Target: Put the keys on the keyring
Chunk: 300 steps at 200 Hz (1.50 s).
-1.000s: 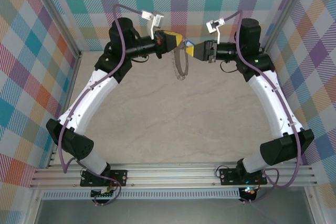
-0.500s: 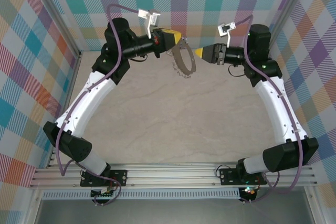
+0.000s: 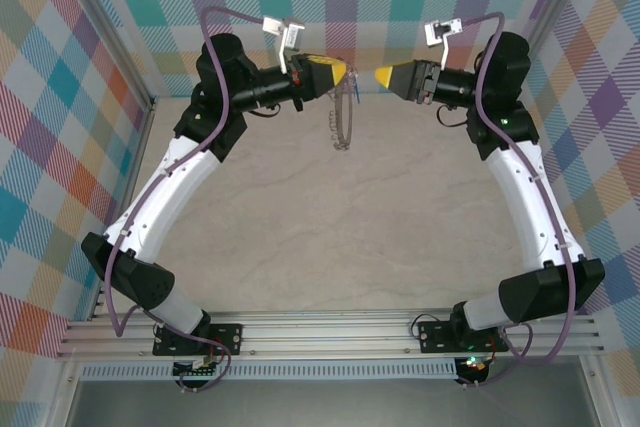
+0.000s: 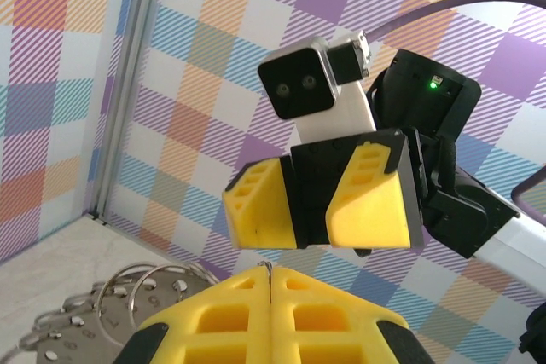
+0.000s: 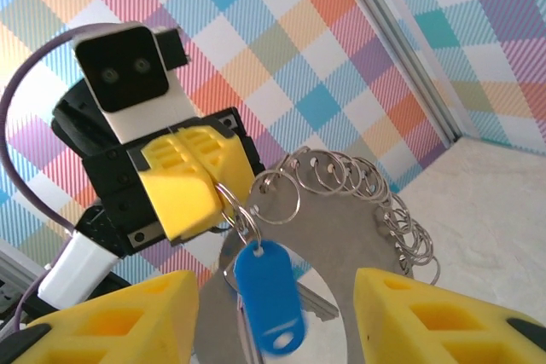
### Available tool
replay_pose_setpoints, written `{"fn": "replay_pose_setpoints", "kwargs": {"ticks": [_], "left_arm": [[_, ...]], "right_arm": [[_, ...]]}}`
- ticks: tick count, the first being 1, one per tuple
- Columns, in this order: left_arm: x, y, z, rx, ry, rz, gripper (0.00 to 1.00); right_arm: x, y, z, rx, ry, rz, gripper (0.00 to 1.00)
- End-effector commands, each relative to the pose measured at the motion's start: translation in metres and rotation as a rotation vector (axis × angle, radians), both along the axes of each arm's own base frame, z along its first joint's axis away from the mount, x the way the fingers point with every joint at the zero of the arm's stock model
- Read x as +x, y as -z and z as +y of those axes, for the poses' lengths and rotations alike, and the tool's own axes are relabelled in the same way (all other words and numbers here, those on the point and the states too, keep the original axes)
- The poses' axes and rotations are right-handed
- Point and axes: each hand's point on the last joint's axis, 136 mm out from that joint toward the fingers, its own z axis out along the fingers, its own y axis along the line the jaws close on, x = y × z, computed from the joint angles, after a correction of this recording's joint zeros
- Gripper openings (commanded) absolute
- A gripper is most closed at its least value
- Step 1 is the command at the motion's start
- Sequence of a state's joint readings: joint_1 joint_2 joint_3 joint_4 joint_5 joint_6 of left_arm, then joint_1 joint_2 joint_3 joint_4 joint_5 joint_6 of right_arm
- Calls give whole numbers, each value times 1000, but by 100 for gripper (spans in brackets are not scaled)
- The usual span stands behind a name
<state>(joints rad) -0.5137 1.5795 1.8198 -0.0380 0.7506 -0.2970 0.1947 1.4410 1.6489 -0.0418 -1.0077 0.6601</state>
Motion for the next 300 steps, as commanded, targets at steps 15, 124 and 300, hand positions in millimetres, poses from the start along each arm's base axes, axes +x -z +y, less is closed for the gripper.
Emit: {"fn": "replay_pose_setpoints", "kwargs": {"ticks": [15,124,300], "left_arm": [[-19,-30,8,-61,32,-80,0],[-18,-32,7,-70,33,-81,0],[-14,-31,7,-69,16,-79,0]], "right_arm": [[-2,-22,6,52,-53,-46,51],[-9,-22,29,57,-132,-40,39],[-22,-5,40,33,-184,3,0]]}}
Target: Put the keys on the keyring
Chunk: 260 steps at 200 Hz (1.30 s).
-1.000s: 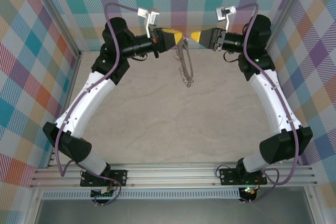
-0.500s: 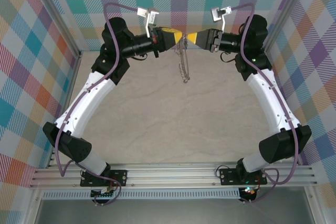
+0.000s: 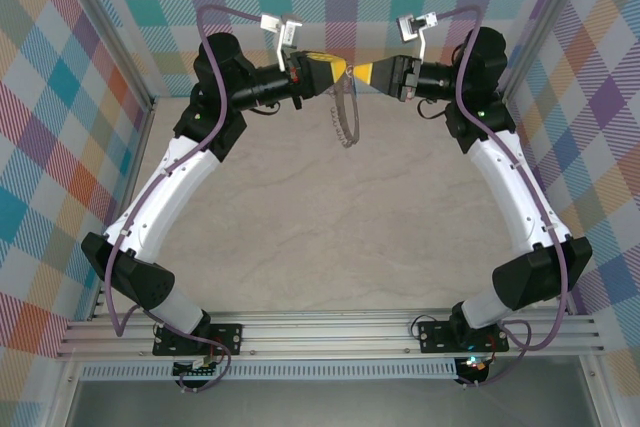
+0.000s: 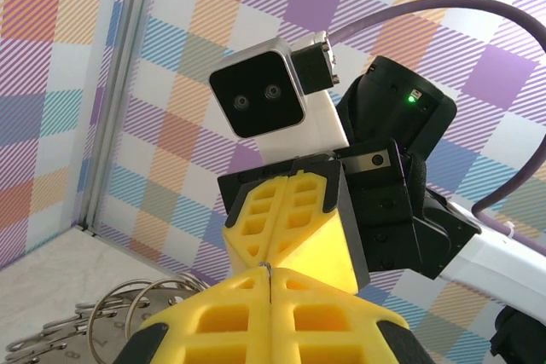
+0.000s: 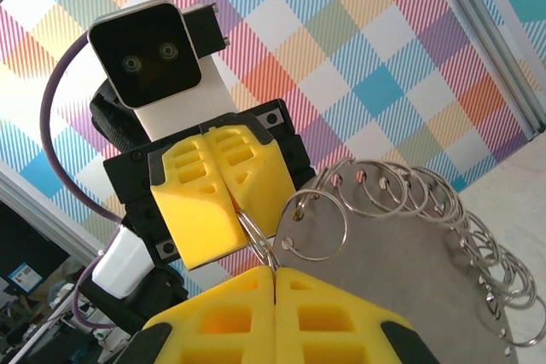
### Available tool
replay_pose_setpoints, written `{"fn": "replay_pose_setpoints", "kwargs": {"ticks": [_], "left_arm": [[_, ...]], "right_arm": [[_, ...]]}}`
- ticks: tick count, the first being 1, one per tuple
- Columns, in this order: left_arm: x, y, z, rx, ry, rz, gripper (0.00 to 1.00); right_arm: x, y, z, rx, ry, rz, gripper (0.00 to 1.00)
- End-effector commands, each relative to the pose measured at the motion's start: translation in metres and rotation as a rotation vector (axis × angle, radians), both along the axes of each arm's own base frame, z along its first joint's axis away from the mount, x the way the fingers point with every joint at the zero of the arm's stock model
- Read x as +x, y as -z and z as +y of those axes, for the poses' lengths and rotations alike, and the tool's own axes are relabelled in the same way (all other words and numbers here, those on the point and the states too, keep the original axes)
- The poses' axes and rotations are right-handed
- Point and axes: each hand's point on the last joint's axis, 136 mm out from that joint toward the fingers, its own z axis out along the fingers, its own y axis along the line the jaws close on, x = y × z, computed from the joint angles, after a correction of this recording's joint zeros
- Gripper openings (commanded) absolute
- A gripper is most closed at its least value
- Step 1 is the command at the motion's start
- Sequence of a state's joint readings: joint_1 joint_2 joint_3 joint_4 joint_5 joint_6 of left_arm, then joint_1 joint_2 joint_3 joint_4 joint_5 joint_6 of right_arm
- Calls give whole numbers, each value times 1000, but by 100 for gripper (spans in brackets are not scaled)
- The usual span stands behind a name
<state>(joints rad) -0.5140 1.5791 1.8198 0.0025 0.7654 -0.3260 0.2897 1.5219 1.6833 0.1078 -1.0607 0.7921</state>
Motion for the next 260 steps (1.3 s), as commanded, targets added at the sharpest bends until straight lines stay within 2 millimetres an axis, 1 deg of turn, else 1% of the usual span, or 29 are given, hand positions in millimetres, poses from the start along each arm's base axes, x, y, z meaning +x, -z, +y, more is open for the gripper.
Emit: {"fn": "replay_pose_setpoints", "kwargs": {"ticks": [1,44,99,102,115,119,125,134,164,192,214,234,260], "left_arm": [[-10,-23,7,-43,-3,-69,0],[-9,-22,6,-42,-3,-69,0],[-9,-22,6,-41,-4,-67,0],[-9,-22,7,-41,-6,-68,0],[-9,-21,6,-40,-4,-67,0],[-9,-22,7,-41,-5,-66,0],[-9,-21,7,-40,-5,-67,0],[-10,-22,7,-40,-5,-68,0],[-11,-22,7,-40,-3,-71,0],[-13,-24,8,-41,0,-74,0],[-13,-24,8,-42,3,-75,0],[-14,-24,8,-43,6,-75,0],[-14,-25,8,-45,6,-75,0]], "right_arm": [[-14,0,1,-8,-29,-26,0],[-23,6,9,-43,-40,-38,0],[-29,10,16,-66,-61,-42,0],[-29,11,16,-68,-62,-41,4],[-28,13,15,-82,-46,-41,31],[-28,13,14,-86,-38,-45,37],[-28,14,12,-92,-28,-48,43],[-27,13,8,-95,-13,-51,46],[-23,5,-9,-86,35,-67,47],[-19,-9,-22,-58,78,-90,47],[-14,-17,-23,-21,86,-88,47],[-6,-22,-22,22,93,-78,46],[5,-27,-19,72,84,-63,42]]}}
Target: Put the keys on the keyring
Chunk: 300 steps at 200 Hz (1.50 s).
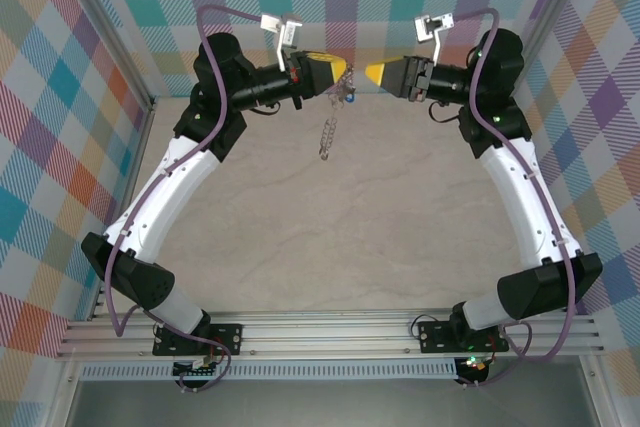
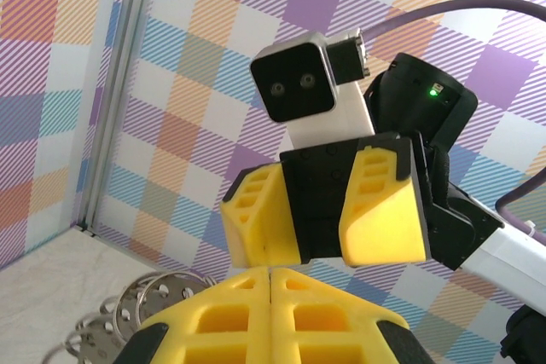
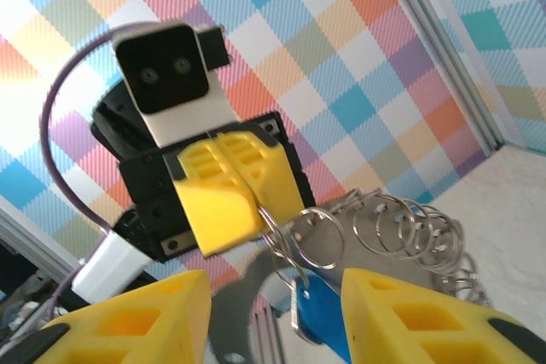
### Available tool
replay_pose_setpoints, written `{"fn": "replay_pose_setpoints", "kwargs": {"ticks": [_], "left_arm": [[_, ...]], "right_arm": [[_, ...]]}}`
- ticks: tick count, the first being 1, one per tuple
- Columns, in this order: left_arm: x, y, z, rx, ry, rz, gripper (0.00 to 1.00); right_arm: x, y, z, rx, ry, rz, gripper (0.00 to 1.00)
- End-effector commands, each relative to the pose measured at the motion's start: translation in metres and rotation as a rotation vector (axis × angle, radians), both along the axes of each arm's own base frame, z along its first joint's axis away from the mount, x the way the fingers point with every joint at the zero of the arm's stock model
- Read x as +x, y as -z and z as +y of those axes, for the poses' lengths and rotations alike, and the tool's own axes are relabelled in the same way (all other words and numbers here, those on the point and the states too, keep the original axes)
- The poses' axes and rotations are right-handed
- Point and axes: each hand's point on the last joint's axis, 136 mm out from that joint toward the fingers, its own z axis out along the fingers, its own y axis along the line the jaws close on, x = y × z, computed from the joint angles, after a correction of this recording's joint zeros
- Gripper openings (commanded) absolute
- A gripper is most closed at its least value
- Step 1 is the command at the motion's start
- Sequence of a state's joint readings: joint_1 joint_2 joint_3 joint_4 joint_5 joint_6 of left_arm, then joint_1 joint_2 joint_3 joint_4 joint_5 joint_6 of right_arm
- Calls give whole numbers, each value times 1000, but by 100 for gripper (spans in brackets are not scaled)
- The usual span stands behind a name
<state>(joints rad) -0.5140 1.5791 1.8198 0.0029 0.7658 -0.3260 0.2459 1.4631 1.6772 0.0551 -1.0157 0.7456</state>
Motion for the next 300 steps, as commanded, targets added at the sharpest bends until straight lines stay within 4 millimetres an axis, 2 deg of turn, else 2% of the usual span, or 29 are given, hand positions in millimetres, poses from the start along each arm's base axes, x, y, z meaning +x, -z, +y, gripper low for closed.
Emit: {"fn": "replay_pose_setpoints", "kwargs": {"ticks": [1,32,79,174,212,262,300], "left_arm": [[-14,-25,8,-45,6,-75,0],[-14,-24,8,-44,5,-73,0],[-13,-25,8,-46,1,-76,0],[-11,-24,8,-47,-8,-74,0],[-8,-21,6,-44,-6,-66,0],[-8,-19,5,-41,-2,-61,0],[-9,-17,5,-37,4,-59,0]], "right_arm": [[6,-15,2,72,-9,-21,42],[8,-19,10,91,-35,-21,38],[5,-10,24,83,-73,1,33],[-3,3,32,66,-112,34,17],[-5,2,34,68,-118,33,19],[-4,-4,36,76,-120,21,13],[-2,-6,37,85,-123,27,12]]}}
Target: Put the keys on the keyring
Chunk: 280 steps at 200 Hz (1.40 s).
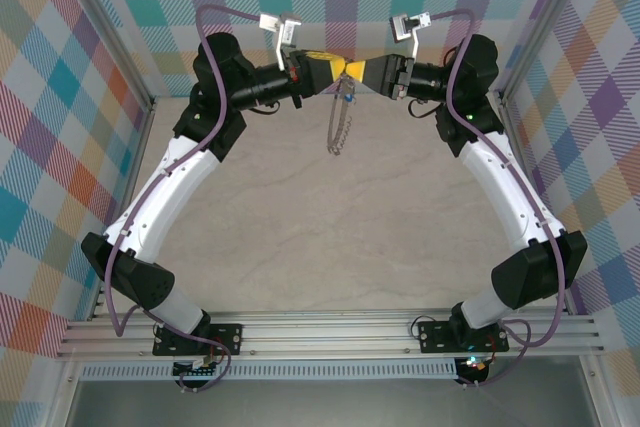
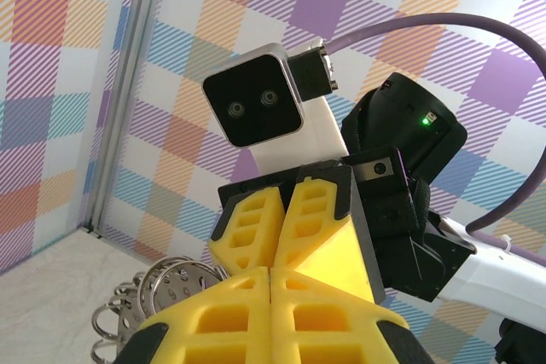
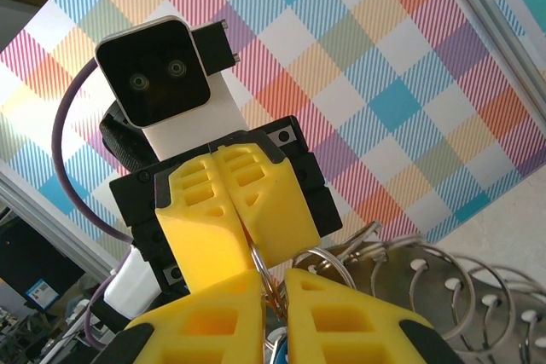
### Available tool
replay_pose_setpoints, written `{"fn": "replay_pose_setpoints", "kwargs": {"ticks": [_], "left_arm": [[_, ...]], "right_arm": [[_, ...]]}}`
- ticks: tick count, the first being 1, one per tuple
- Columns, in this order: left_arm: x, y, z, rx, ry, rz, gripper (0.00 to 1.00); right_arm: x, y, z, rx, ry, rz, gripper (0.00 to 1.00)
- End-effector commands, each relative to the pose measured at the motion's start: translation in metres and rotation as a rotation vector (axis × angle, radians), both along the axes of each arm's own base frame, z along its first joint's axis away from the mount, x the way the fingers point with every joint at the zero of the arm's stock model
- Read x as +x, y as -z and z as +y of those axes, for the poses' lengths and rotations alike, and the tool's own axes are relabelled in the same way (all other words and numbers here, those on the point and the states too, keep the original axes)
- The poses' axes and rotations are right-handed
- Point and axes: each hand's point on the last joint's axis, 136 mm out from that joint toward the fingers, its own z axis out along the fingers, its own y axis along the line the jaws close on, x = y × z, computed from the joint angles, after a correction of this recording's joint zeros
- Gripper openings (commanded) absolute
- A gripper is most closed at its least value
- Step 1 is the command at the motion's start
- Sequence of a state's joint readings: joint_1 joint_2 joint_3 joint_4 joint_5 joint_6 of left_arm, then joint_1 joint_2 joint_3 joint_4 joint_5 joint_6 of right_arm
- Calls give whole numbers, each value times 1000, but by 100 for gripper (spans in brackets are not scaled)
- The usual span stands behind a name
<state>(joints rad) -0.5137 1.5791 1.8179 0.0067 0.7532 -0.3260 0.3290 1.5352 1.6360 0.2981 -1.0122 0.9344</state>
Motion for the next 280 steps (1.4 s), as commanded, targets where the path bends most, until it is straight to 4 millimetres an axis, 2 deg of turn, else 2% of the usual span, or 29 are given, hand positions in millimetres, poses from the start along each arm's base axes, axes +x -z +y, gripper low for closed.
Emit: {"fn": "replay_pose_setpoints", "kwargs": {"ticks": [1,21,41,81,110,123,154,169,175,201,239,260,280], "left_arm": [[-11,-16,5,-33,16,-59,0],[-11,-14,4,-32,19,-58,0],[-12,-13,5,-33,17,-57,0],[-6,-9,7,-15,-20,-39,0],[-2,-4,12,26,-63,-37,31],[-3,-4,16,48,-75,-47,40],[2,-3,27,95,-117,-51,57],[-2,-3,32,125,-99,-61,61],[-3,4,34,157,-97,-46,62],[-12,10,41,201,-66,-39,66],[-23,17,40,228,7,-8,68],[-27,21,36,239,59,14,62],[-29,24,32,240,99,31,51]], "right_arm": [[-5,-12,3,21,-21,-33,12],[-4,-12,3,21,-14,-28,12],[-3,-13,3,16,-9,-26,0],[2,-10,1,-18,39,-8,0],[3,4,-1,-125,73,-12,0],[3,9,-3,-179,74,-18,0],[9,18,-12,-256,82,-15,0],[8,22,-17,-297,76,-28,0],[7,24,-17,-315,77,-38,0],[3,31,-20,-378,65,-83,0],[1,36,-25,-451,93,-152,0],[-3,32,-25,-460,88,-175,0],[-10,29,-21,-464,78,-194,0]]}}
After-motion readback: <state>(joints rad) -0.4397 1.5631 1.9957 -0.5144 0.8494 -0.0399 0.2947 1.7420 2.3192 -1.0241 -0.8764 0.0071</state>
